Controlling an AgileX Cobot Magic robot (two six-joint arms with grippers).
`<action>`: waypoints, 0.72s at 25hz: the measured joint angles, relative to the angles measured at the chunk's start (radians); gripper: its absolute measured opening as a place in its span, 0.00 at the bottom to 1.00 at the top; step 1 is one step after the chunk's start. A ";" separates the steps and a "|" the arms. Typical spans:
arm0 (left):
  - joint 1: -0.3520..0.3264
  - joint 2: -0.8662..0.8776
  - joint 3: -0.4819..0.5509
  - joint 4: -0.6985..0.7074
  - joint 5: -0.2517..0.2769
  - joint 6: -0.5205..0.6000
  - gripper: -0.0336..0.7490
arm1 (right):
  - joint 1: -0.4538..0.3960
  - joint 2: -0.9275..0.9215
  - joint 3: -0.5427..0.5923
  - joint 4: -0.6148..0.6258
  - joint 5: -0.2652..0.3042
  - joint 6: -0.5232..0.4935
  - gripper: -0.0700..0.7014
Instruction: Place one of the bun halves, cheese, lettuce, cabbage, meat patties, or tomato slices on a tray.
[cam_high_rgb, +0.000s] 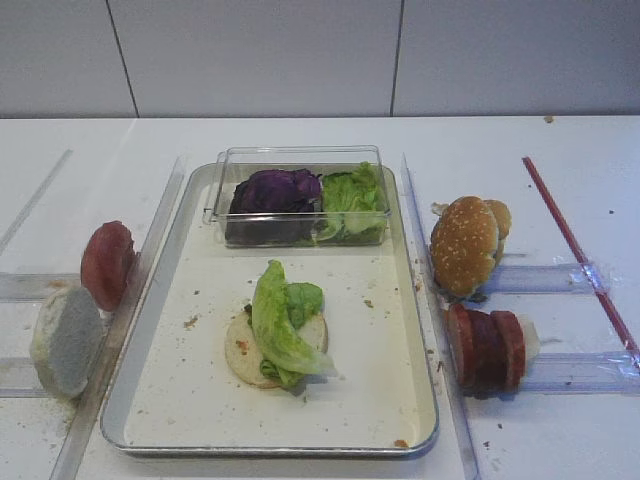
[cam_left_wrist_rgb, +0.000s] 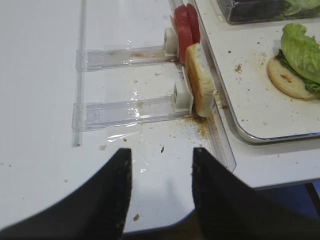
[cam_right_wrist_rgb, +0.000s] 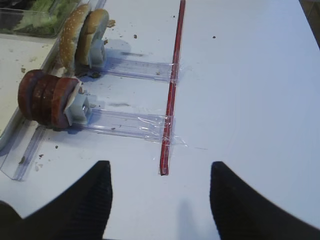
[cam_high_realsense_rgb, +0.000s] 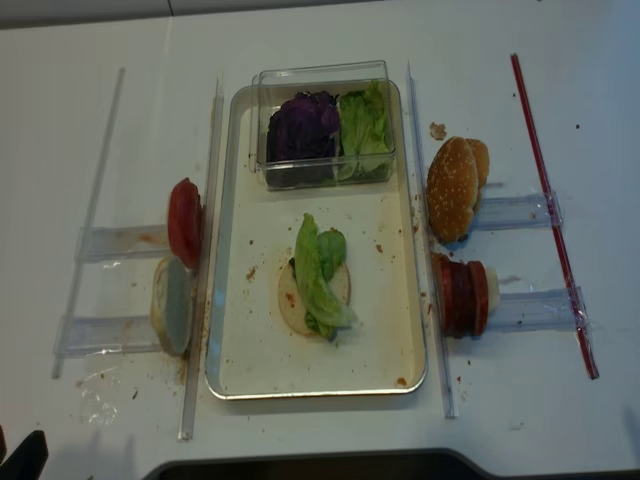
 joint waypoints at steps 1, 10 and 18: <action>0.000 0.000 0.000 0.000 0.000 0.000 0.41 | 0.000 0.000 0.000 0.000 0.000 0.000 0.71; 0.000 0.000 0.000 0.000 0.000 0.000 0.41 | 0.000 0.000 0.000 0.000 -0.003 -0.002 0.71; 0.000 0.000 0.000 0.000 0.000 0.000 0.41 | 0.000 0.000 0.000 0.000 -0.003 -0.002 0.71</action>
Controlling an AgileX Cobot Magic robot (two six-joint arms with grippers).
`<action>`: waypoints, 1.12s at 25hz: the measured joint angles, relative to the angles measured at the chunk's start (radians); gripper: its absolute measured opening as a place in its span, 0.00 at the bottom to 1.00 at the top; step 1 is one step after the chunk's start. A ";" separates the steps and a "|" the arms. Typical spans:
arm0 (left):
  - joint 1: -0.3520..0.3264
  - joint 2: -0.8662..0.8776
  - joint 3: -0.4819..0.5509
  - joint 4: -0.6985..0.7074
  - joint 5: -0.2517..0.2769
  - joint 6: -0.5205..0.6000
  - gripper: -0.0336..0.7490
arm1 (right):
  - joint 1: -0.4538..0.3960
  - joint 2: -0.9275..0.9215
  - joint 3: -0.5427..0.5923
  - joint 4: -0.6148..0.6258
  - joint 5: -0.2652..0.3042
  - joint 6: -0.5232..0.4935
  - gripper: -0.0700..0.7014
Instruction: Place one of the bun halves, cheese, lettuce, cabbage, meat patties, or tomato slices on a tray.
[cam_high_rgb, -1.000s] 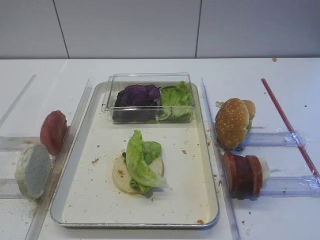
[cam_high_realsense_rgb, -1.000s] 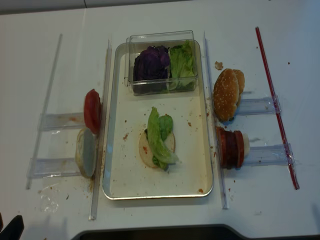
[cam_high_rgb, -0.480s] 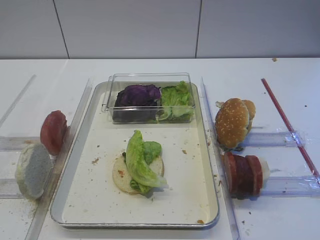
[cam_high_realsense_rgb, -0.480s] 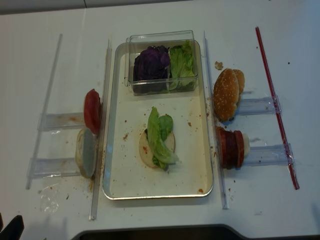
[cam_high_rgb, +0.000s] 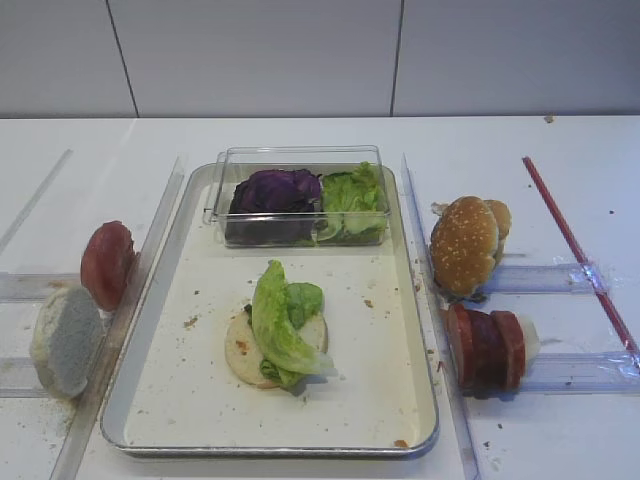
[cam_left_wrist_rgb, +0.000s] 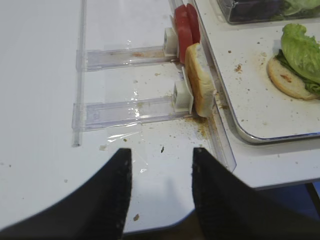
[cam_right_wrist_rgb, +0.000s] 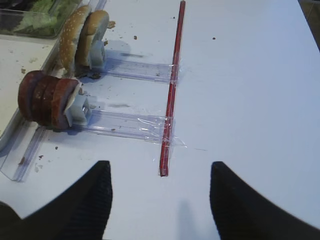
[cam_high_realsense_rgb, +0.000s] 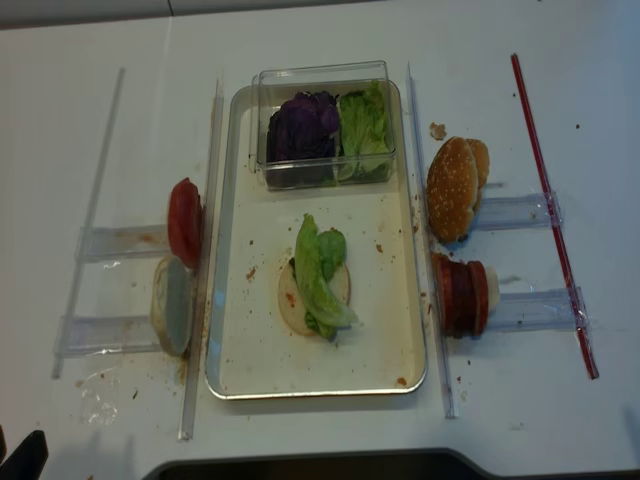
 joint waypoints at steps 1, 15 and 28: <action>0.000 0.000 0.000 0.000 0.000 0.000 0.41 | 0.000 0.000 0.000 0.000 0.000 0.000 0.71; 0.000 0.000 0.000 0.000 0.000 0.000 0.41 | 0.000 0.000 0.000 0.000 0.000 0.000 0.71; 0.000 0.000 0.000 0.000 0.000 0.000 0.41 | 0.000 0.000 0.000 0.002 0.000 0.000 0.71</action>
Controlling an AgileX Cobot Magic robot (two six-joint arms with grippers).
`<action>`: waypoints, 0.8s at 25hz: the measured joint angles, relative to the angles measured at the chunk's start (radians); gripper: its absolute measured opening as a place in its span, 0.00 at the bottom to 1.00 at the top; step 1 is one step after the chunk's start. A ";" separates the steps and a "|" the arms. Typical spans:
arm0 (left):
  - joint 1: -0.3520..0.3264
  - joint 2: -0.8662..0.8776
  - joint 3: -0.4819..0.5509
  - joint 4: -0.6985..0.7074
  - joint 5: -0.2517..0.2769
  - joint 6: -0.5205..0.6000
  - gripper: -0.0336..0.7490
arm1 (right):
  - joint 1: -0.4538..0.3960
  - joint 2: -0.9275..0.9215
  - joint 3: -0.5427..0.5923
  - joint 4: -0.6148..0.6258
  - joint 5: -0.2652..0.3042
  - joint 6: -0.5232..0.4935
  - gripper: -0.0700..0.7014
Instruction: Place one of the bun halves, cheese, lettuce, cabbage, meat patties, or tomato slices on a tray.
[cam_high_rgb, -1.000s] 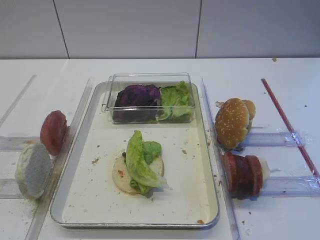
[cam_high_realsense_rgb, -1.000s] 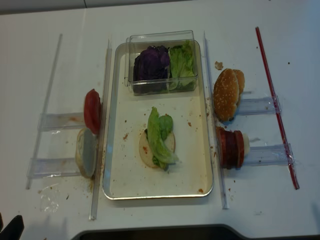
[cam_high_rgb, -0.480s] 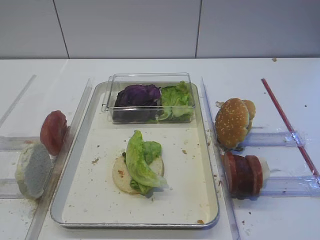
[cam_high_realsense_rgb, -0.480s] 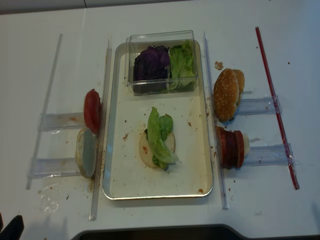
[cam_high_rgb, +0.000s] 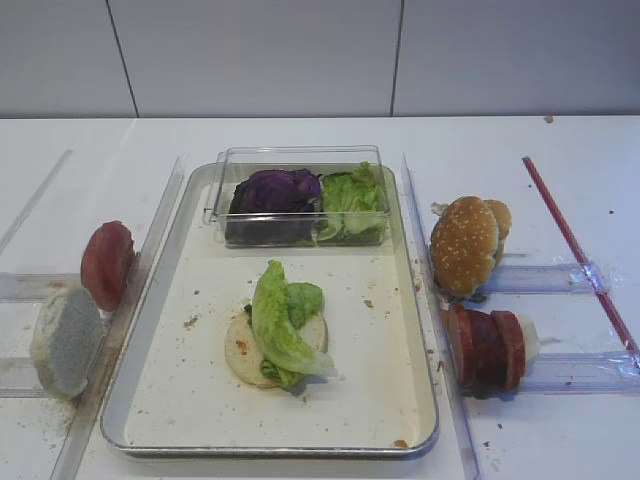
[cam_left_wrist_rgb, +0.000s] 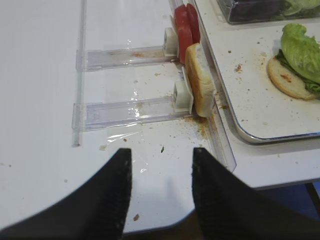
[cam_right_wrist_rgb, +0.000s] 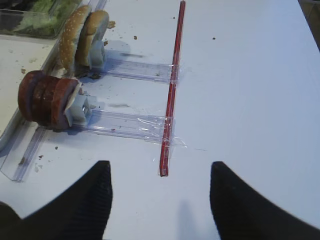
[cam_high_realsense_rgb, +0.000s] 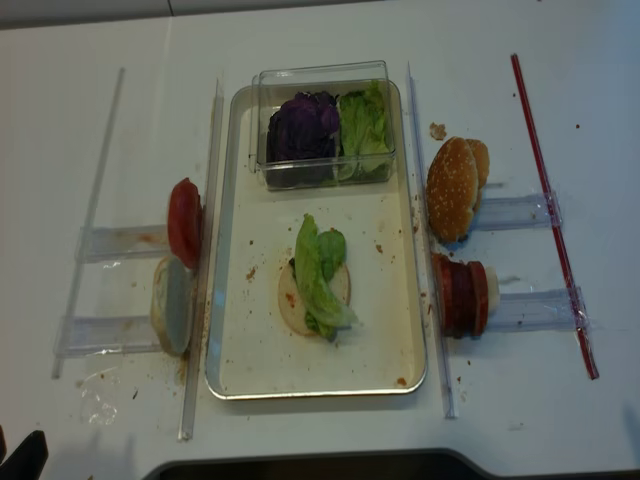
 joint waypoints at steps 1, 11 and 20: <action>0.000 0.000 0.000 0.000 0.000 0.000 0.41 | 0.000 0.000 0.000 0.000 0.000 0.000 0.71; 0.000 0.000 0.000 0.000 0.000 0.000 0.41 | 0.000 0.000 0.000 0.000 0.000 0.000 0.71; 0.000 0.000 0.000 0.000 0.000 0.000 0.41 | 0.000 0.000 0.000 0.000 0.000 0.000 0.71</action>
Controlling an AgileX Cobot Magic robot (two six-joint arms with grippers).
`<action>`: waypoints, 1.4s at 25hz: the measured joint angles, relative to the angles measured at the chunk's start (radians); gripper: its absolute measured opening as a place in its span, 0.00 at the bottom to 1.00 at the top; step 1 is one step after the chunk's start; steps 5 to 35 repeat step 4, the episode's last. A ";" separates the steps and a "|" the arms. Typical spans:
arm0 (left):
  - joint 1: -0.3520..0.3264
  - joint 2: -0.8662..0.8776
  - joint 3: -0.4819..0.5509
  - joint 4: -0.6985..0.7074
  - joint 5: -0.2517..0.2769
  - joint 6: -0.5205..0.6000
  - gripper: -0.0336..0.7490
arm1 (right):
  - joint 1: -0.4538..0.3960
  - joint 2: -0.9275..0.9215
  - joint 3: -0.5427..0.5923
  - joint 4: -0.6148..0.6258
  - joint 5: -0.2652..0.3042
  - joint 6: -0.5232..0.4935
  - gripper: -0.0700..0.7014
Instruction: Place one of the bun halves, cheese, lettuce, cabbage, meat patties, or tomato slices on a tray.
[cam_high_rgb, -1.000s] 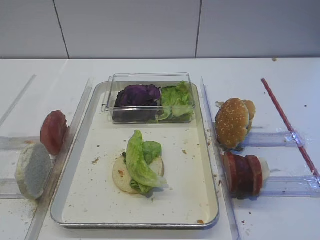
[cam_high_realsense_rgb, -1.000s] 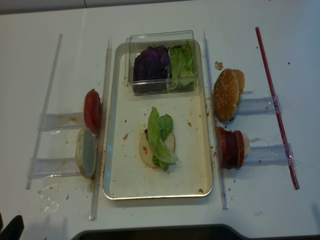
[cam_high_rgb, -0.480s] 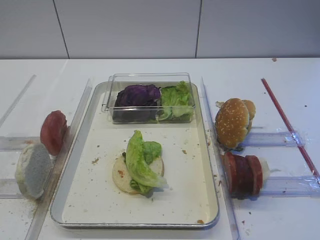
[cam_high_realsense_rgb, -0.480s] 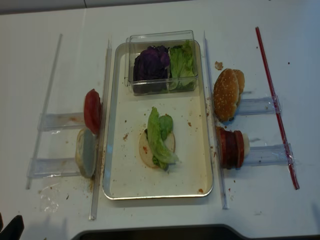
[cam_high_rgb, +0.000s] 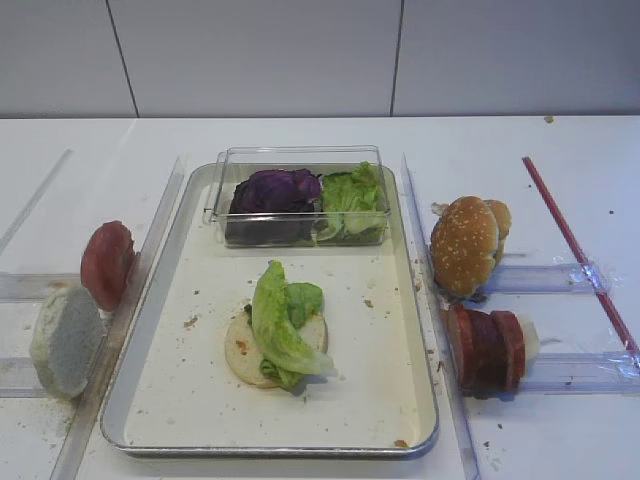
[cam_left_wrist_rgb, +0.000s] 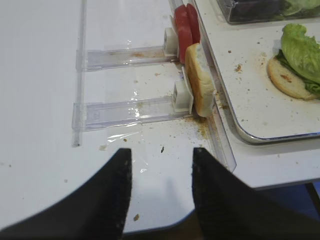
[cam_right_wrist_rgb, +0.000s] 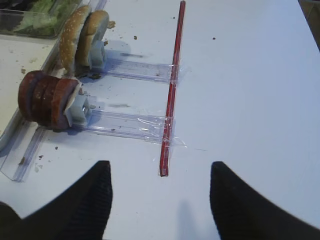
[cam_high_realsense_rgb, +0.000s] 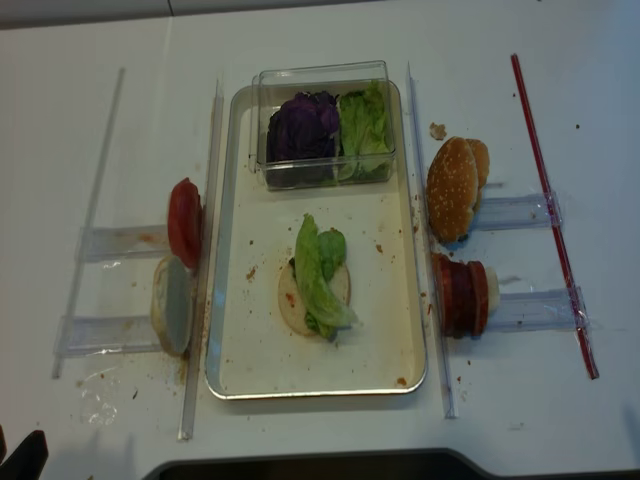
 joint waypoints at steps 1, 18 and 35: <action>0.000 0.000 0.000 0.000 0.000 0.000 0.41 | 0.000 0.000 0.000 0.000 0.000 0.000 0.71; 0.000 0.000 0.000 0.000 0.000 0.000 0.41 | 0.000 0.000 0.000 0.000 0.000 0.000 0.71; 0.000 0.000 0.000 0.000 0.000 0.000 0.41 | 0.000 0.000 0.000 0.000 0.000 0.000 0.71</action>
